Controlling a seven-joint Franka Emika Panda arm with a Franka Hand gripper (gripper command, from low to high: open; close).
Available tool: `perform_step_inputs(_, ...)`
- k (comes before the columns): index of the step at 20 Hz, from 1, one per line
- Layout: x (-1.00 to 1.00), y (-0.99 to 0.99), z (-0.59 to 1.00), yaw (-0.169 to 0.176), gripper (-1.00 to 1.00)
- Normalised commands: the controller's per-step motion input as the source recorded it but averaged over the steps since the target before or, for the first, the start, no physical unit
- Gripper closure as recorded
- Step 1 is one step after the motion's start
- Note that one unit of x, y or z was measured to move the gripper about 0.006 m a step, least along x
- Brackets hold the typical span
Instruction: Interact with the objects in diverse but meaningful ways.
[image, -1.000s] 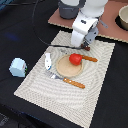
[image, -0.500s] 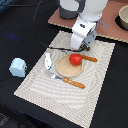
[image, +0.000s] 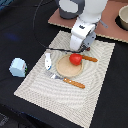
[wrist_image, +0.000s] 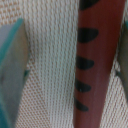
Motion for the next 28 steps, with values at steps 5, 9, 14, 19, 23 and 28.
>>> perform_step_inputs(5,-0.12,0.06,-0.07,0.0,1.0)
perform_step_inputs(9,-0.26,-0.02,0.56,-0.001,1.0)
perform_step_inputs(14,-0.25,-0.25,1.0,-0.034,1.0)
perform_step_inputs(19,-0.29,-0.57,0.97,-0.066,1.0)
perform_step_inputs(23,-0.41,-0.55,0.75,-0.046,1.0)
perform_step_inputs(28,-0.55,-0.59,0.21,-0.029,1.0)
